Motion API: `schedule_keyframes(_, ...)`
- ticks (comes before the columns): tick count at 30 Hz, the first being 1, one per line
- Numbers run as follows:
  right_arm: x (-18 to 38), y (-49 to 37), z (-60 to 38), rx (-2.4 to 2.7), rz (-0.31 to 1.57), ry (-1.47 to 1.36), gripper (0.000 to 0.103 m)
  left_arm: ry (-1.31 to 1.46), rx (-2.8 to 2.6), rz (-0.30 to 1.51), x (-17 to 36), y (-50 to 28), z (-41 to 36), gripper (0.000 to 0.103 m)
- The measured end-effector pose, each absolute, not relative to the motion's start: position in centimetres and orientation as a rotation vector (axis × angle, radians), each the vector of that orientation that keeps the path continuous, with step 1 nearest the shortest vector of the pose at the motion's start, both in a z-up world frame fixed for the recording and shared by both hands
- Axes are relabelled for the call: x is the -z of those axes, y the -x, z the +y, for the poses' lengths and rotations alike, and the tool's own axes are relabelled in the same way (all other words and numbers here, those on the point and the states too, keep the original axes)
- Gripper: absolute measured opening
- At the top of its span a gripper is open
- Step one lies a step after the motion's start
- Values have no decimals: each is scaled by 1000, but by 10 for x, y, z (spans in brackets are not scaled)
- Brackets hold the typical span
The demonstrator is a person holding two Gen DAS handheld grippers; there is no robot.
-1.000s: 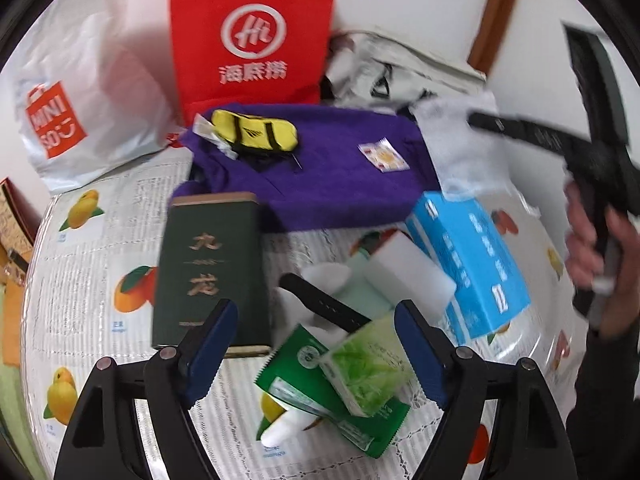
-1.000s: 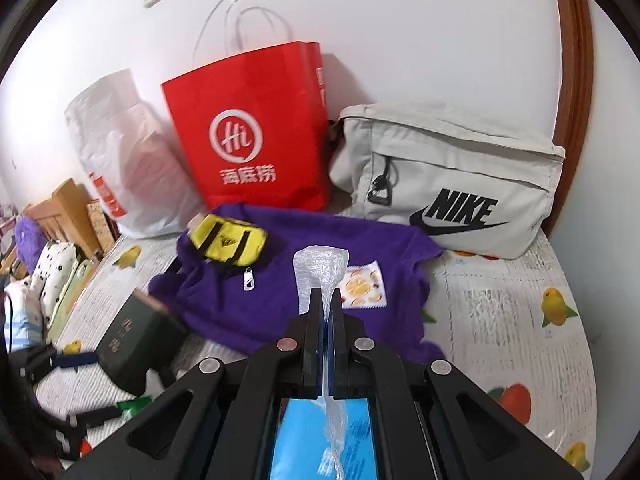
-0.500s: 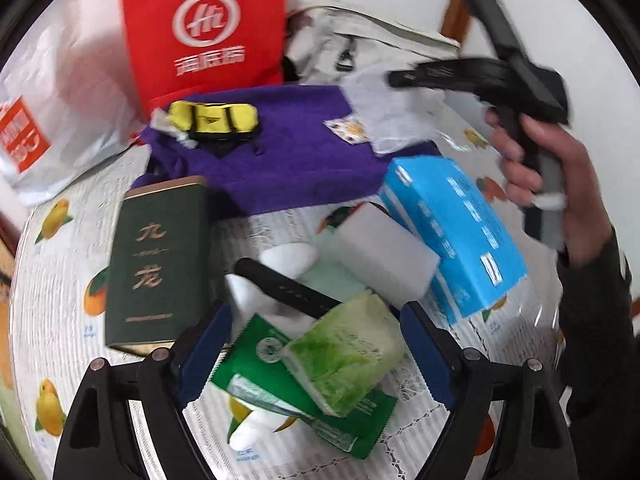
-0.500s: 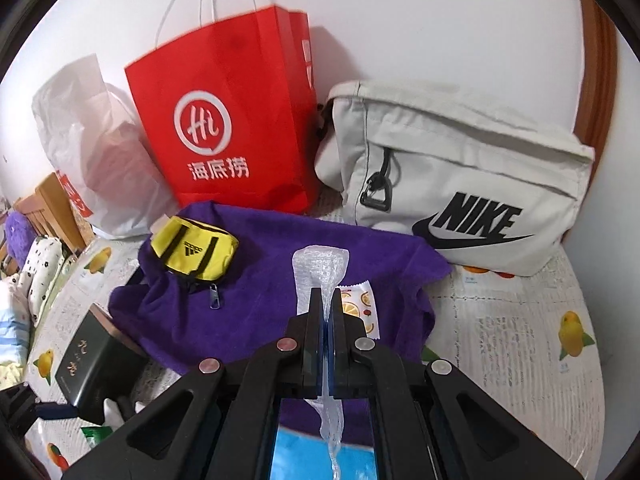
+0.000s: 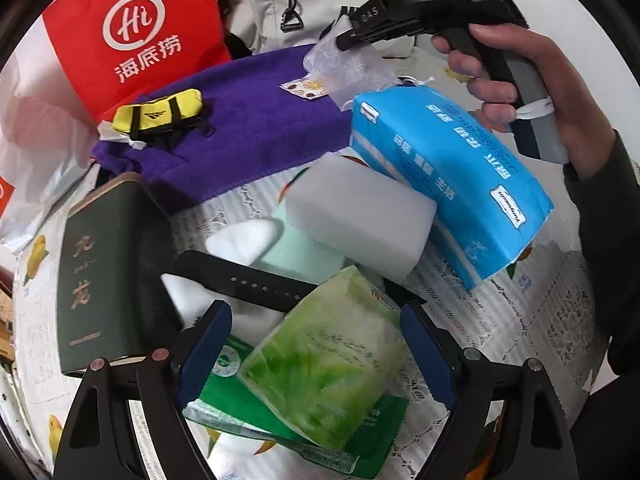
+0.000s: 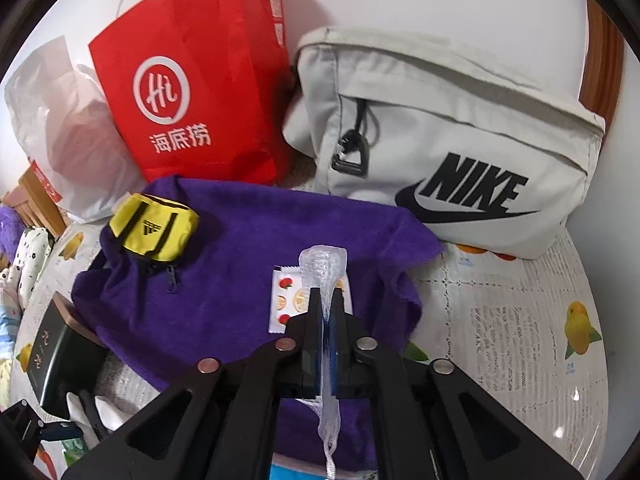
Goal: Organize soft objects
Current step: 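Drop the clear bag on the towel with the right tool while the left tool grasps the green tissue pack, then grasp the white sponge block with the right tool while the left tool holds the green pack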
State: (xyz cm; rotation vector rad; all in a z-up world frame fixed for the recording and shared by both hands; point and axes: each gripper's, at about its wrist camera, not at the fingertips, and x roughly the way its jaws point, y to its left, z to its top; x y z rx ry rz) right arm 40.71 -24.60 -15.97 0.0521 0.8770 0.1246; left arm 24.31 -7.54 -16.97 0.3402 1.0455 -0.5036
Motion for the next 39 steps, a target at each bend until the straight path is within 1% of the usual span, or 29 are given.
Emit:
schedule_keyframes(1,161,-408,-247,-128,887,-58,32,-338,512,1051,170,-244,-76,86)
schedule_keyframes(2,163,-409,-249,-137,898,-70,54,-336,520,1055,170,-242,-76,86)
schedule_keyframes(4,163,-408,-252,-146,885,-97,70,-335,535,1053,168,-240,-75,86)
schedule_keyframes(11,150,-394,-258,-145,859,-101,70,-371,569,1052,169,-229,-75,86)
schedule_keyframes(17,136,-360,-259,-140,838,-103,70,-478,538,1044,183,-223,-84,86)
schedule_keyframes(20,131,-340,-260,-142,832,-115,70,-485,547,1022,184,-219,-85,85)
schedule_keyframes(21,131,-333,-261,-142,831,-122,70,-482,549,1019,184,-218,-85,83)
schedule_keyframes(22,130,-327,-261,-142,832,-128,70,-479,551,1012,184,-217,-84,73)
schedule_keyframes(23,130,-318,-260,-146,832,-135,70,-475,547,1005,183,-216,-83,61)
schedule_keyframes(27,134,-298,-254,-160,848,-142,70,-419,570,1005,178,-217,-75,57)
schedule_keyframes(32,137,-284,-238,-203,875,-140,70,-355,540,975,159,-212,-54,57)
schedule_keyframes(39,144,-269,-195,-310,918,-95,70,-289,450,973,146,-206,-20,57)
